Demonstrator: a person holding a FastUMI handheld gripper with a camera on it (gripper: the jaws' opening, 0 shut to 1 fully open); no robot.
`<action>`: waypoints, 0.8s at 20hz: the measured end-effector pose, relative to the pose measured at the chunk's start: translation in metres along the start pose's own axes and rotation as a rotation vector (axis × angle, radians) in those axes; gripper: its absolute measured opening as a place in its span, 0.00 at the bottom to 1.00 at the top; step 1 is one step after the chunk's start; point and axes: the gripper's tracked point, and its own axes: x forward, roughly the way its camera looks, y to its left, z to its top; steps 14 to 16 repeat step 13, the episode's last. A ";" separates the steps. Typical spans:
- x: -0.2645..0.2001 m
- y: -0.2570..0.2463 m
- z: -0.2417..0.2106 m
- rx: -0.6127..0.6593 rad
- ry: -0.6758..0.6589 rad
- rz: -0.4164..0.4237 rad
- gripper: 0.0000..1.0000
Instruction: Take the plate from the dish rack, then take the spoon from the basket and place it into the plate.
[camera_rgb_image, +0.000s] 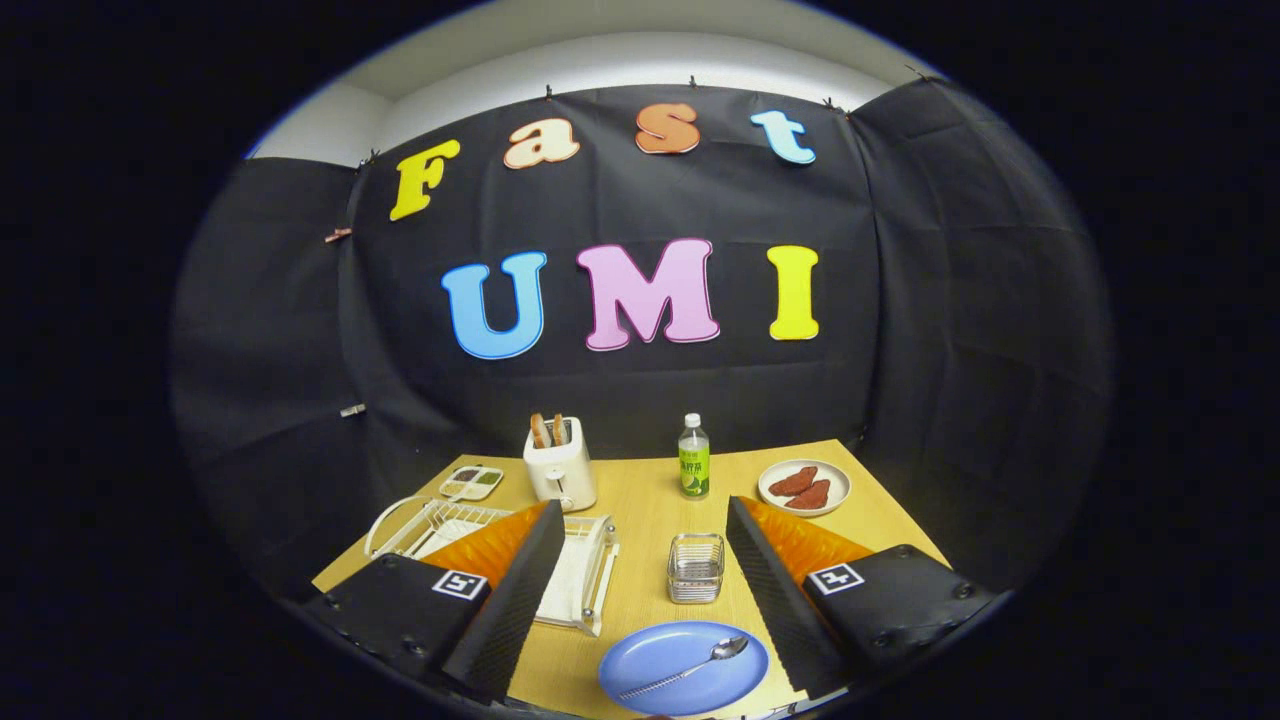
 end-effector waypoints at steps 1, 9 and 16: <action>-0.008 -0.010 0.010 -0.006 -0.005 -0.016 1.00; -0.042 -0.063 0.060 0.114 -0.085 -0.154 0.99; -0.029 -0.070 0.063 0.157 -0.092 -0.163 0.99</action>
